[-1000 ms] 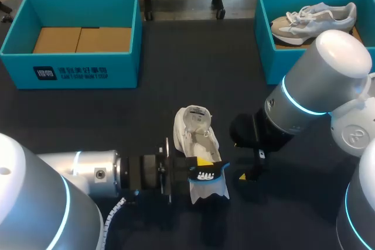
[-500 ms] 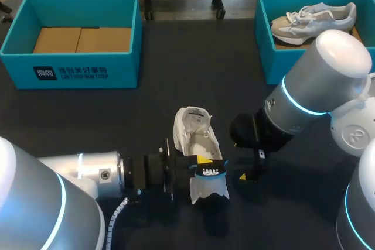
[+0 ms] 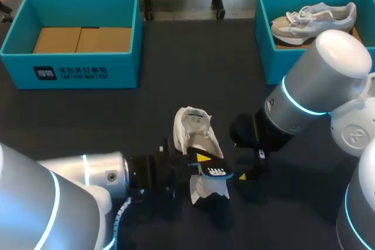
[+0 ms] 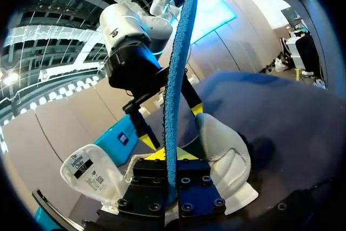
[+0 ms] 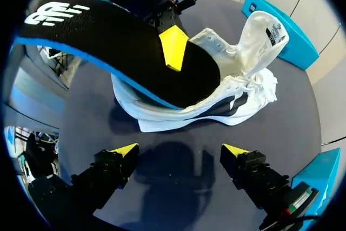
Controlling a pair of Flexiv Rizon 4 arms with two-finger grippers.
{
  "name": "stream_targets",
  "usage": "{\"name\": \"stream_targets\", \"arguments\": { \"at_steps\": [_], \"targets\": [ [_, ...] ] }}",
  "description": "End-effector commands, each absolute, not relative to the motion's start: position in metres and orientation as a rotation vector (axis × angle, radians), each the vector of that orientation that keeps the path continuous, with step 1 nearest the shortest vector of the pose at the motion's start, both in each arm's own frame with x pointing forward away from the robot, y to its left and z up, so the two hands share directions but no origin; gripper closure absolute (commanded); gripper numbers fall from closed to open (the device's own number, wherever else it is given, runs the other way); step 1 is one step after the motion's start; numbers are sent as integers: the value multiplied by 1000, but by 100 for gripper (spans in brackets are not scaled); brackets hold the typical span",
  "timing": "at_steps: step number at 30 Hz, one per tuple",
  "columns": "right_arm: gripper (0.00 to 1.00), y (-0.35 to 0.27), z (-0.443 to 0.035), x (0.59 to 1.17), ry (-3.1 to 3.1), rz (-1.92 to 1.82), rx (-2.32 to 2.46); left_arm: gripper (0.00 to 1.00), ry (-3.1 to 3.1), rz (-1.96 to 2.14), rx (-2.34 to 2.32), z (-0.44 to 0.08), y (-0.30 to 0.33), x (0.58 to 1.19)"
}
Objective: Take the shoe out of the shoebox, open the shoe tongue, remove and reinsert the insole, then place the shoe into the shoebox
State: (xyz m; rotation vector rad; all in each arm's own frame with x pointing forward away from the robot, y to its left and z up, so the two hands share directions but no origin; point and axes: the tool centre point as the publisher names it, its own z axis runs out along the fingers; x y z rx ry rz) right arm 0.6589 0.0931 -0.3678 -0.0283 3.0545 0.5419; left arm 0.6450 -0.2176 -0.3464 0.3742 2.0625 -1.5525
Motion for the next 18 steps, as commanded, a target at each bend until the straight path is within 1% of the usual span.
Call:
{"name": "stream_targets", "arguments": {
  "at_steps": [1, 8, 16, 18],
  "targets": [
    [0, 93, -368, 658, 3053, 545, -28, 100, 2084, -1513, 354, -352, -228, 651],
    [0, 93, -368, 658, 3053, 545, -28, 100, 2100, -1514, 340, -352, -224, 652],
    [0, 93, -368, 658, 3053, 545, -28, 100, 2113, -1557, 337, -338, -211, 643],
    [0, 93, -368, 658, 3053, 545, -28, 89, 2115, -1559, 338, -335, -209, 641]
  ]
}}
